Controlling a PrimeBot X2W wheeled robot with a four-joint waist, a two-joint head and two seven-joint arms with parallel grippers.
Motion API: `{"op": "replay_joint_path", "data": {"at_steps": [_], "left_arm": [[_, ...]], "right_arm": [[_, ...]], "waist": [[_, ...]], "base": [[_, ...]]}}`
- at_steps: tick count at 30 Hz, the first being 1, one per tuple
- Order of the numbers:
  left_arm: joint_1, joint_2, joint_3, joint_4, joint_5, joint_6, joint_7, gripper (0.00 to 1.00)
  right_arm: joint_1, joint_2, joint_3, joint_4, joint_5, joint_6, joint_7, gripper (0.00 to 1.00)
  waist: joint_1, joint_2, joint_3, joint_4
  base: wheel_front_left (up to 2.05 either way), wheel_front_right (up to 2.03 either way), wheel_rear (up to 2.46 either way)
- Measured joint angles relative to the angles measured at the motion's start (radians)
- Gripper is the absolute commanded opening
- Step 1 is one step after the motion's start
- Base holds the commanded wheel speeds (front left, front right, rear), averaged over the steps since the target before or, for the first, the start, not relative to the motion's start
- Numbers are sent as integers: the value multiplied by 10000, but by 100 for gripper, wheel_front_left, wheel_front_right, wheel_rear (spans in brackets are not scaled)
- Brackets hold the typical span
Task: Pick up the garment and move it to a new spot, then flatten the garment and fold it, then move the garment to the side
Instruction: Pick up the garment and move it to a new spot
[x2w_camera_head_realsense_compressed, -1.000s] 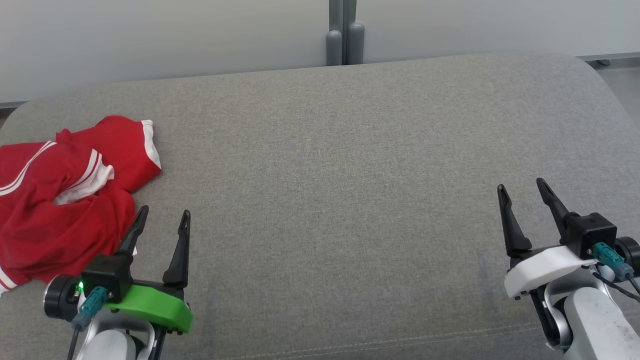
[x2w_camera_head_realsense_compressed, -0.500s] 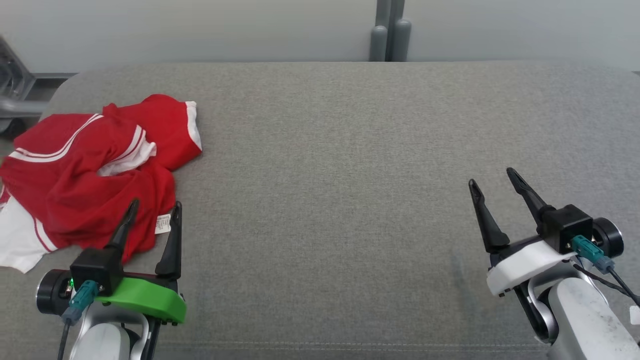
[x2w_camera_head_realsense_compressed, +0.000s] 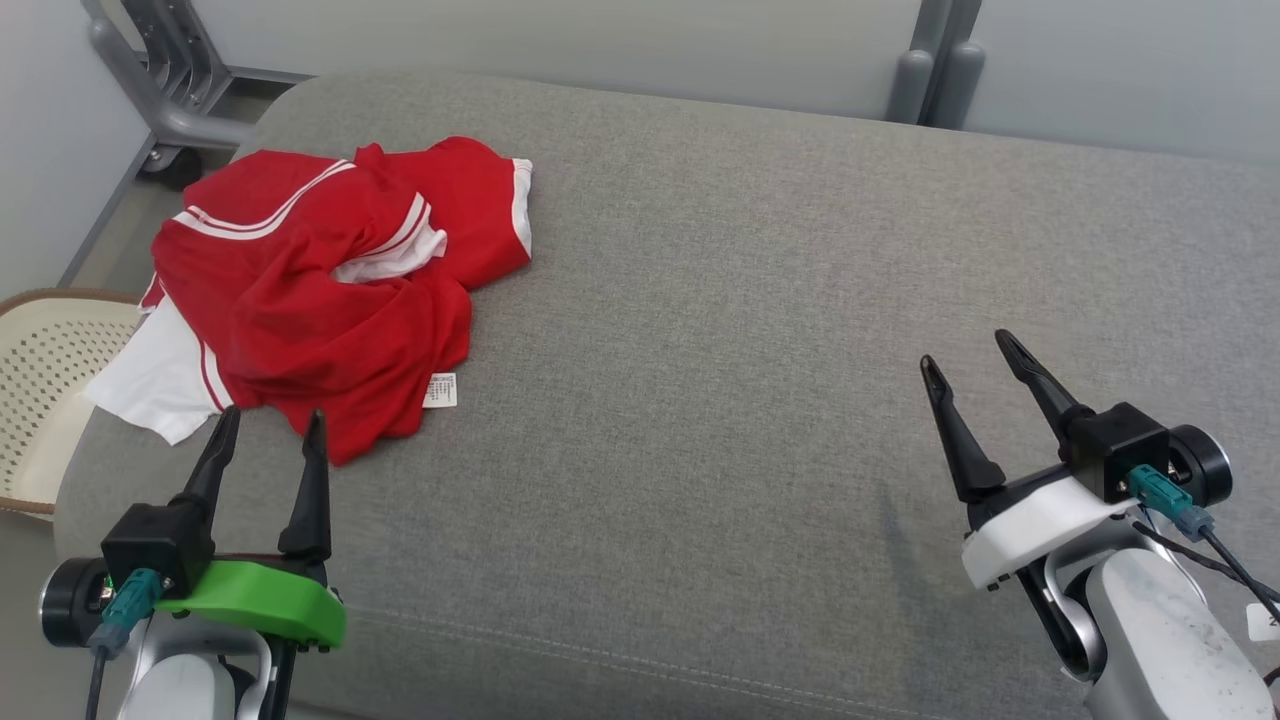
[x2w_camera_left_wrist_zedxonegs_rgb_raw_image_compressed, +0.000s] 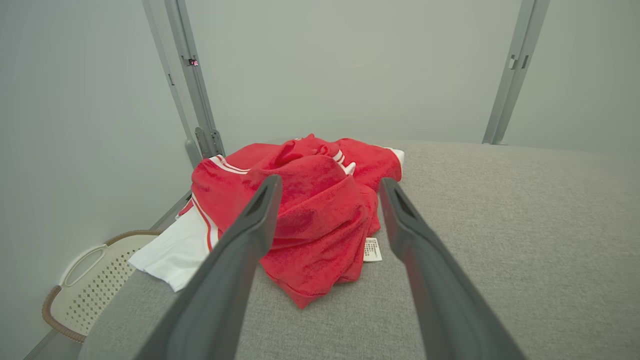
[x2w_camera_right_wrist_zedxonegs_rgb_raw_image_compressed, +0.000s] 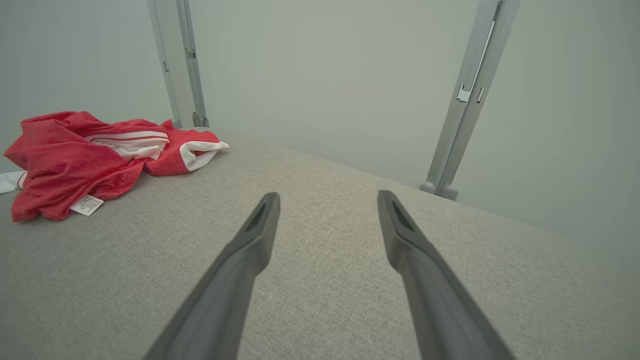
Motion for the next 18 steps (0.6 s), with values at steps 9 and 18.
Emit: {"op": "replay_joint_path", "data": {"at_steps": [9, 18], "left_arm": [[-96, -127, 274, 500, -577, -6, 0, 100], [-2215, 198, 539, 1820, -1260, -12, 903, 100]], "right_arm": [[-380, 27, 125, -8, -88, 100, 0, 100], [-1042, -178, 320, -332, -414, 230, -13, 100]], "waist": [[0, 0, 461, 118], [0, 0, 1341, 25]], "base": [[0, 0, 0], [0, 0, 0]]}}
